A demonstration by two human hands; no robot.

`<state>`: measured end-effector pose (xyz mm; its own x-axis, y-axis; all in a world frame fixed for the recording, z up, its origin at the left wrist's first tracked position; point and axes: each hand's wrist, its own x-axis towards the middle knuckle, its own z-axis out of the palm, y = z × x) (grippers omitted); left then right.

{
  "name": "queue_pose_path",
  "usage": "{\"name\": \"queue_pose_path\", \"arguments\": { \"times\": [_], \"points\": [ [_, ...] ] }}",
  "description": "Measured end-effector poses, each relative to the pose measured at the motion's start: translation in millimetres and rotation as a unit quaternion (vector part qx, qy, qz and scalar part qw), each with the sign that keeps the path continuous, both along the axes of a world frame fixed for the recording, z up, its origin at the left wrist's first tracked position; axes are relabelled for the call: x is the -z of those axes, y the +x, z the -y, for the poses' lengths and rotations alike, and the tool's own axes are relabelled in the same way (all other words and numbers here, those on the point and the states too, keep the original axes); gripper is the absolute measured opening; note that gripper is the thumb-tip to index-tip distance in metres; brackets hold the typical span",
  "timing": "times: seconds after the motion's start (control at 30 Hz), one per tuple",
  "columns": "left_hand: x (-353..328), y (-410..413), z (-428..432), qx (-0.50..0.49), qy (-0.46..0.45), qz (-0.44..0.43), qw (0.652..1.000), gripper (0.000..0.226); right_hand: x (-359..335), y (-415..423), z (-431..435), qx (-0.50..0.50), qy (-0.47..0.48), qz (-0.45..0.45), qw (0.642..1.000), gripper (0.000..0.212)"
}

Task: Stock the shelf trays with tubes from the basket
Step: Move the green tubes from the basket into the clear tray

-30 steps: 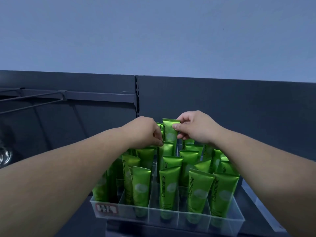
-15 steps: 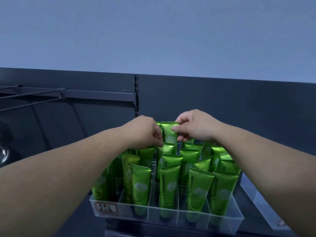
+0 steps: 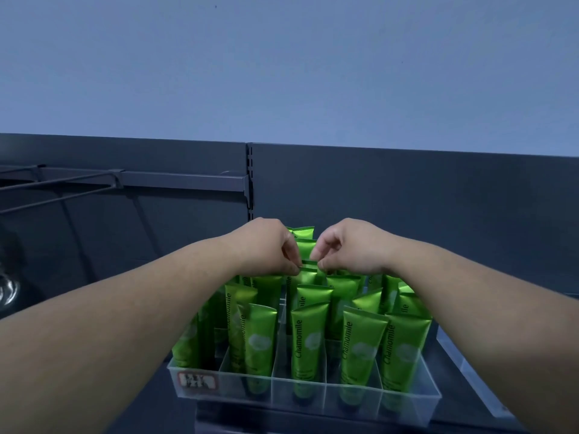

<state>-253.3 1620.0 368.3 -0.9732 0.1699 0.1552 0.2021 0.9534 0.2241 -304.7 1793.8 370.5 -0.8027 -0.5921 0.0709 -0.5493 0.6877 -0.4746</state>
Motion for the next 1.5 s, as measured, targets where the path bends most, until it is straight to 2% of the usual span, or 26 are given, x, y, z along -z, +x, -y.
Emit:
{"name": "queue_pose_path", "arguments": {
  "times": [0.37,0.5,0.73,0.9,1.0,1.13,1.5],
  "points": [
    [1,6,-1,0.016,0.031,0.004,0.999,0.005,3,11,-5,0.032,-0.006,-0.037,0.999,0.022],
    [-2,8,-3,0.025,0.041,-0.007,0.999,0.007,3,21,-12,0.062,-0.026,-0.067,0.995,0.02],
    [-3,24,-23,0.0,0.024,-0.089,0.996,0.013,4,50,-39,0.131,-0.018,-0.145,0.981,0.03],
    [-7,44,-49,-0.011,0.009,-0.164,0.986,0.034,2,74,-69,0.17,-0.02,-0.192,0.966,0.036],
    [-4,57,-80,0.005,-0.031,-0.204,0.978,0.047,4,95,-98,0.181,-0.015,-0.212,0.96,0.044],
    [10,77,-138,0.023,-0.065,-0.225,0.972,0.054,14,130,-152,0.212,0.008,-0.219,0.952,0.05],
    [81,179,-349,0.084,-0.038,-0.19,0.977,0.062,73,269,-354,0.344,0.051,-0.184,0.92,0.058]
  ]
}}
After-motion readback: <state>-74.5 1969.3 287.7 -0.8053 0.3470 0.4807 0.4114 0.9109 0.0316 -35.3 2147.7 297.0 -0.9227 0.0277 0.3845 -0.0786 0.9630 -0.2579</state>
